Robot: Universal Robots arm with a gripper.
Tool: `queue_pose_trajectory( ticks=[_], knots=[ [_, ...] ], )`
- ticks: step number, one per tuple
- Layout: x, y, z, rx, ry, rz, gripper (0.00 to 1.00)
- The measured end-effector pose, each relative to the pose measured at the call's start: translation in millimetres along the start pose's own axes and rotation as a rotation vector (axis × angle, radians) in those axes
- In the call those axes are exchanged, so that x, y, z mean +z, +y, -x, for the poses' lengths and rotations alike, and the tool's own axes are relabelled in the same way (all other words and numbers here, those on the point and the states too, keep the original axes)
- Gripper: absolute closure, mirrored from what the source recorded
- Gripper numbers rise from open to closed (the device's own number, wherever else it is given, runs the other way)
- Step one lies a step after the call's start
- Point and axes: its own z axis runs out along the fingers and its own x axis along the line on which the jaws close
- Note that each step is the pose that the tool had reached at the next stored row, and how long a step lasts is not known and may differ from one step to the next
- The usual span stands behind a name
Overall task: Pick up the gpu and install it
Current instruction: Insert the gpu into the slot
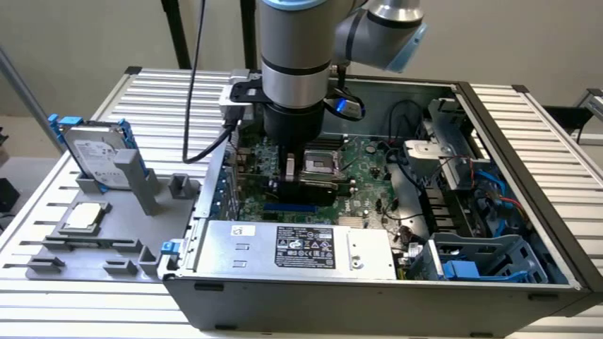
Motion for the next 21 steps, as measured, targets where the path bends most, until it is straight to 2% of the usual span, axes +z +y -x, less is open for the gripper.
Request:
queue_pose_trajectory(
  ticks=[8, 17, 21],
  knots=[
    [3.4, -0.1, 0.1, -0.003, 0.0044, 0.0002, 0.73],
    [6.6, 0.0, 0.4, -0.003, 0.0047, 0.0068, 0.73],
    [6.9, -0.1, 0.7, -0.004, 0.0048, 0.0073, 0.73]
  ],
)
